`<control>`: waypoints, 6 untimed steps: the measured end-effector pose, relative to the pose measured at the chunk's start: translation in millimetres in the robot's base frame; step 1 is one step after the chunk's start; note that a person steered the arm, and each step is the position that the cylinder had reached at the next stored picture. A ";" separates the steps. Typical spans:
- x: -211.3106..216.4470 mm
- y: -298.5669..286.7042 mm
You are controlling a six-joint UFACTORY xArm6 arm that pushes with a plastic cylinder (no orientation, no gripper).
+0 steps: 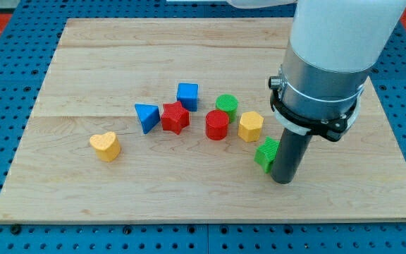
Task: Move the heart slightly up
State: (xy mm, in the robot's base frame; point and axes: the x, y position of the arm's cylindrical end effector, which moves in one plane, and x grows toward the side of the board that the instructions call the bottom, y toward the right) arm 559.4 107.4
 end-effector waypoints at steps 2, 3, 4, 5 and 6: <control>-8.9 -6.9; 22.1 -14.9; 50.6 -115.6; 38.1 -214.2; 14.6 -266.5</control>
